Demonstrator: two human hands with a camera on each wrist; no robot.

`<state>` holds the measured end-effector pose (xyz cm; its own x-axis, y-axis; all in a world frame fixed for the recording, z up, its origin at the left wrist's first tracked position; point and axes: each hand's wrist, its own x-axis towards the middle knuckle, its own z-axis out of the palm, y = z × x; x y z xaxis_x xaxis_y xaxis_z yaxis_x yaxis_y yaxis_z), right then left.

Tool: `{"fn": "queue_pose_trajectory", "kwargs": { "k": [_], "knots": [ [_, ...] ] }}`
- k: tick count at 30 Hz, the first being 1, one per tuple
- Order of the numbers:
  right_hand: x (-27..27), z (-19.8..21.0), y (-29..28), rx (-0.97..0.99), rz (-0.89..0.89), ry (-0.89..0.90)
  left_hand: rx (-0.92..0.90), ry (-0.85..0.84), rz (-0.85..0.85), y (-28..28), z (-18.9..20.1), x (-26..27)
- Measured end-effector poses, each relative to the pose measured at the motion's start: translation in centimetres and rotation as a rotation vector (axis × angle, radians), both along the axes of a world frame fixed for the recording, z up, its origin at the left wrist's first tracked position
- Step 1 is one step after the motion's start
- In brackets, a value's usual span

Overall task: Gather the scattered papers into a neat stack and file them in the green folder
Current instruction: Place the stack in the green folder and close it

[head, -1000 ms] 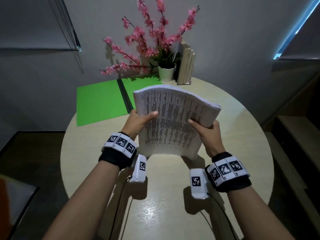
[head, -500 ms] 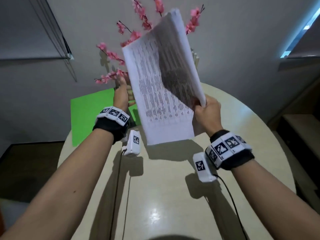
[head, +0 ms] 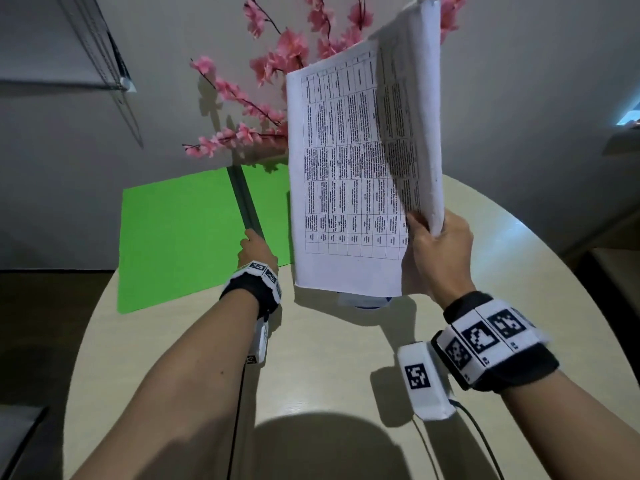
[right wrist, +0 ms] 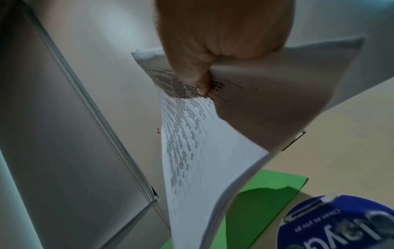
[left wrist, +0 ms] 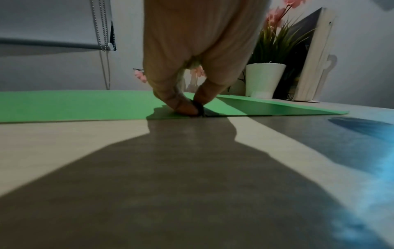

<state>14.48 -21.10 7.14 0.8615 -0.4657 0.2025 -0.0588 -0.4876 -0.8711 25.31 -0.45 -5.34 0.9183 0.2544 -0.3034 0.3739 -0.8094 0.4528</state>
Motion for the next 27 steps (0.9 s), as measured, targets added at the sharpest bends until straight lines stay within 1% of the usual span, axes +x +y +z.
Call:
{"fn": "queue_pose_trajectory", "kwargs": {
  "k": [3, 6, 10, 13, 16, 18, 19, 20, 23, 24, 26, 27],
  "knots": [
    [-0.3, -0.5, -0.2, 0.002, -0.026, -0.003, -0.026, 0.046, 0.01, 0.2, 0.2, -0.8],
    [-1.3, -0.8, -0.6, 0.014, -0.055, 0.02, -0.061, 0.114, -0.009, 0.1, 1.4, -3.3],
    [-4.2, -1.7, -1.0, 0.083, -0.089, 0.073, -0.125, 0.262, -0.053, 0.0, 2.2, -9.0],
    [-7.3, -2.7, -1.6, 0.102, -0.057, 0.181, -0.141, 0.389, -0.112, 0.1, 2.3, -13.8],
    [-10.6, -4.4, -2.4, 0.117, -0.008, 0.33, -0.111, 0.464, -0.207, 0.3, 1.7, -18.6],
    [-12.7, -5.9, -2.8, 0.114, 0.009, 0.43, -0.104, 0.524, -0.296, 0.1, 2.0, -21.6],
    [-13.9, -6.7, -3.0, 0.113, 0.013, 0.474, -0.041, 0.569, -0.397, -0.1, 2.1, -22.9],
    [-15.0, -7.4, -3.2, 0.116, 0.013, 0.515, 0.017, 0.581, -0.471, -0.1, 2.0, -23.8],
    [-17.8, -9.9, -3.7, 0.143, 0.015, 0.606, -0.069, 0.596, -0.461, 0.0, 2.5, -25.9],
    [-18.6, -10.6, -3.8, 0.149, 0.013, 0.629, -0.052, 0.575, -0.479, 0.0, 2.0, -26.3],
    [-19.8, -11.6, -3.8, 0.16, 0.009, 0.659, -0.054, 0.601, -0.413, -0.1, 2.0, -27.6],
    [-20.3, -12.0, -3.9, 0.16, 0.009, 0.664, -0.082, 0.603, -0.38, 0.1, 1.7, -27.9]
  ]
}}
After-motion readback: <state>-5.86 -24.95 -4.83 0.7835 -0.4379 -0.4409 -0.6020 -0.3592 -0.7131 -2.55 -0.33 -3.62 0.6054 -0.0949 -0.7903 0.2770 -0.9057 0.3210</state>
